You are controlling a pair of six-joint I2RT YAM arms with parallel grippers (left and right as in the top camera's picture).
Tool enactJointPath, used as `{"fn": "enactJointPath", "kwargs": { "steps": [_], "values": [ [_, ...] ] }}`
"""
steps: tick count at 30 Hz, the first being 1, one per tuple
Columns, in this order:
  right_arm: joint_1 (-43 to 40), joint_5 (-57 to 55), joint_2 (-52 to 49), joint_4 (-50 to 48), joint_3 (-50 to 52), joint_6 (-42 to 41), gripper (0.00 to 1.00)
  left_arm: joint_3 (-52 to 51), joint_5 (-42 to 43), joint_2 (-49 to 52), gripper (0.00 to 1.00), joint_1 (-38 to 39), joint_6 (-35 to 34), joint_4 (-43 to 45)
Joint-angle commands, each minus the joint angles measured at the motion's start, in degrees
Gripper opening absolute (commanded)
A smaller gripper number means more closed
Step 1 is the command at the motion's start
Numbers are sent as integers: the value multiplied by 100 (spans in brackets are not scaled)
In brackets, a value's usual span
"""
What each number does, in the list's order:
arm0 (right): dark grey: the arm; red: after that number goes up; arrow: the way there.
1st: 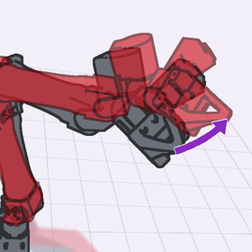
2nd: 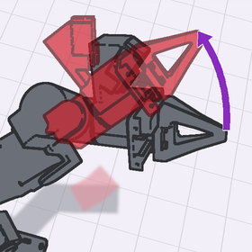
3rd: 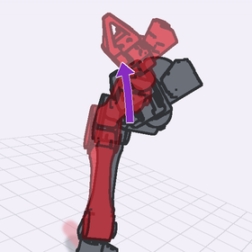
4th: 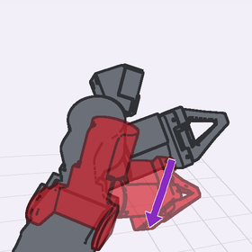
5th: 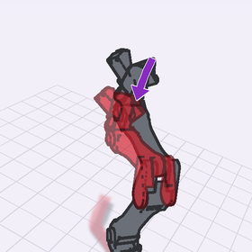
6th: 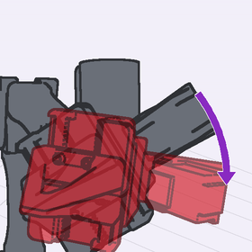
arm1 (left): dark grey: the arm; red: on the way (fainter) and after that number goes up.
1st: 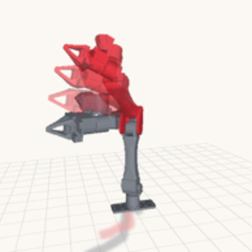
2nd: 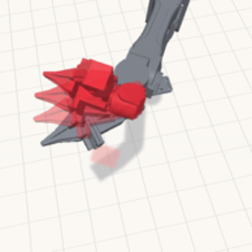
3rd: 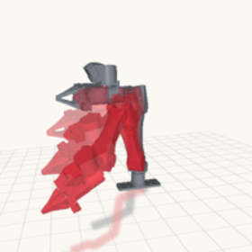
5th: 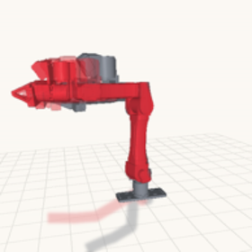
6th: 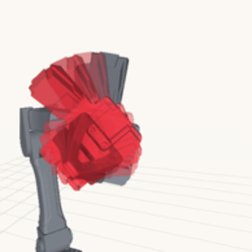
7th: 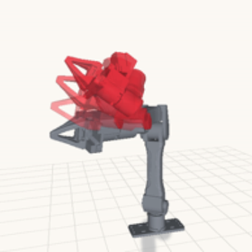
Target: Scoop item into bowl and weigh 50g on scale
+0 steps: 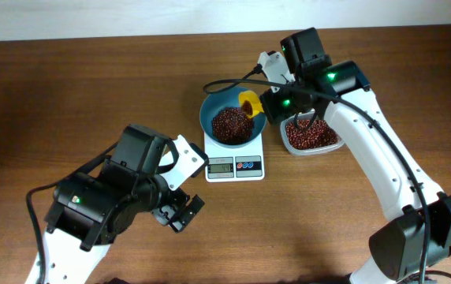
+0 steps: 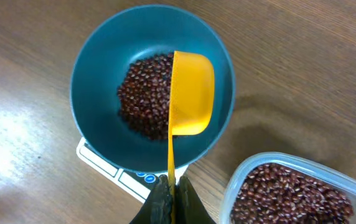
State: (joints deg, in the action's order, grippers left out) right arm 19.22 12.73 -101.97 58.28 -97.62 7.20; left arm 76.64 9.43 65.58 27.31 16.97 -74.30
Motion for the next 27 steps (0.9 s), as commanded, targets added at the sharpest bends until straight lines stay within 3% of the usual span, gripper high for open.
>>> {"fn": "enactJointPath", "kwargs": {
  "steps": [1,27],
  "values": [
    [35,2,103,26,-240,-87,4,-22,-22,9,99,-9,87,7],
    [256,31,39,136,-269,-173,4,-22,-22,9,99,-9,87,7]
  ]
}}
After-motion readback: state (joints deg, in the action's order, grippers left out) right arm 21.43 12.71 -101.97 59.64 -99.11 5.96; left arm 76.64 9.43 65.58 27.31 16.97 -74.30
